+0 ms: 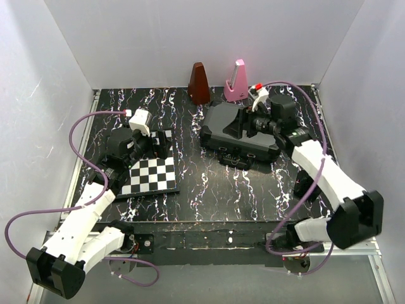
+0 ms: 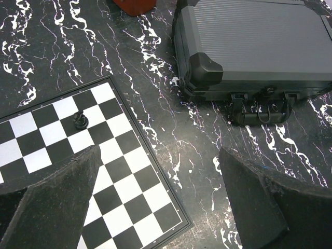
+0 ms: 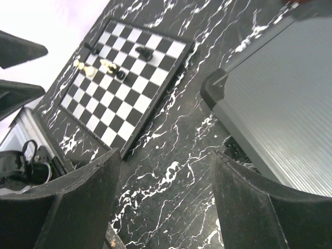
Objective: Pack up texas hold em set
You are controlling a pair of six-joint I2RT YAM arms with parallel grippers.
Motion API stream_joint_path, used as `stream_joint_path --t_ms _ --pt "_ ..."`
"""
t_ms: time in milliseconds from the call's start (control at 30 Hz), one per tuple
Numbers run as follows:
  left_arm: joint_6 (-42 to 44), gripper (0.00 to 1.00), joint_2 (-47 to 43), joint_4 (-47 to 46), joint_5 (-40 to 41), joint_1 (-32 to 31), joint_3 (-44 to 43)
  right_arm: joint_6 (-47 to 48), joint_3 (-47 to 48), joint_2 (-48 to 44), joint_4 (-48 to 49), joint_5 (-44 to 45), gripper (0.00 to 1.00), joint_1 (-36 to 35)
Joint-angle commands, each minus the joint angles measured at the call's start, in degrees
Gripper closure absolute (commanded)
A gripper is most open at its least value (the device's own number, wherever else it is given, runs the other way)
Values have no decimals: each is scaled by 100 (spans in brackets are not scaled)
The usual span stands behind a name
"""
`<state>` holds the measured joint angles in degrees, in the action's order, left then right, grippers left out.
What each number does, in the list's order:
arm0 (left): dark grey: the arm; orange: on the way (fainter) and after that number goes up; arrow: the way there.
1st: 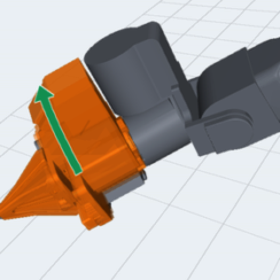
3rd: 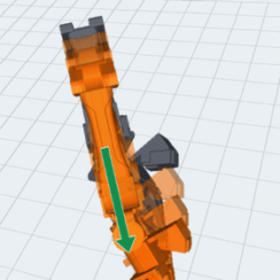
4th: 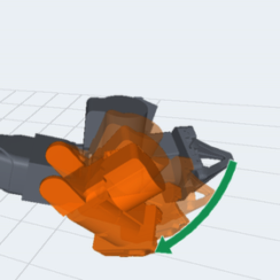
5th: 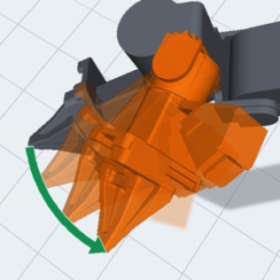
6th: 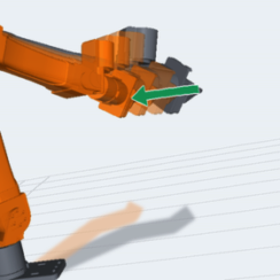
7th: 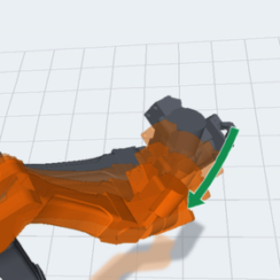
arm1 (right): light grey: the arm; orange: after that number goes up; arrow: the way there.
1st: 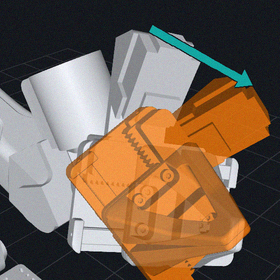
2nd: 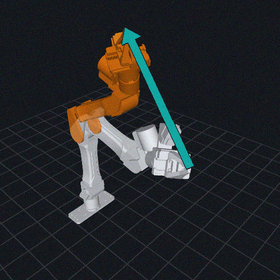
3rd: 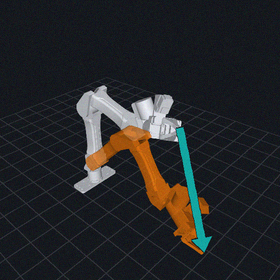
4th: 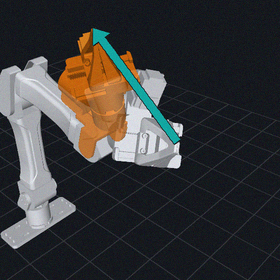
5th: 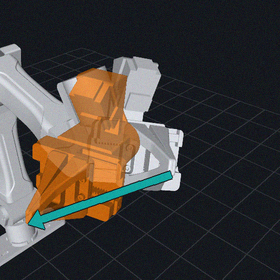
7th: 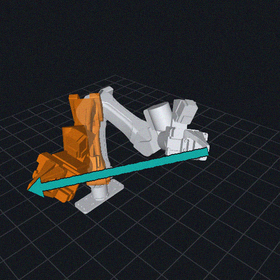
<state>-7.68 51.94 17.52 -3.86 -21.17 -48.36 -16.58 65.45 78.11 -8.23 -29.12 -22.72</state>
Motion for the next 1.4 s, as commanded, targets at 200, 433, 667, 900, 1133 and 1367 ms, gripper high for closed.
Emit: stream_joint_path --t_ms 200,433,667,900,1133,1367 --pt "56 2 26 -82 43 -10 63 -47 -471 -1209 -1031 1751 25 48" --pt "-31 2 395 -222 -36 -150 28 -582 -1463 -1851 -918 2350 23 189" --pt "-190 4 1466 -328 -107 -660 -621 -1320 -2597 -2124 -172 2227 24 242" --pt "-479 4 2863 -618 -352 -819 -1623 -2104 -3661 -1958 1524 1762 28 233" --pt "-664 10 4217 -697 -467 -827 -2519 -2332 -3952 -1273 2465 1620 30 198" --pt "-524 14 5140 -645 -300 -871 -3276 -2473 -3987 -806 2888 1814 32 136"
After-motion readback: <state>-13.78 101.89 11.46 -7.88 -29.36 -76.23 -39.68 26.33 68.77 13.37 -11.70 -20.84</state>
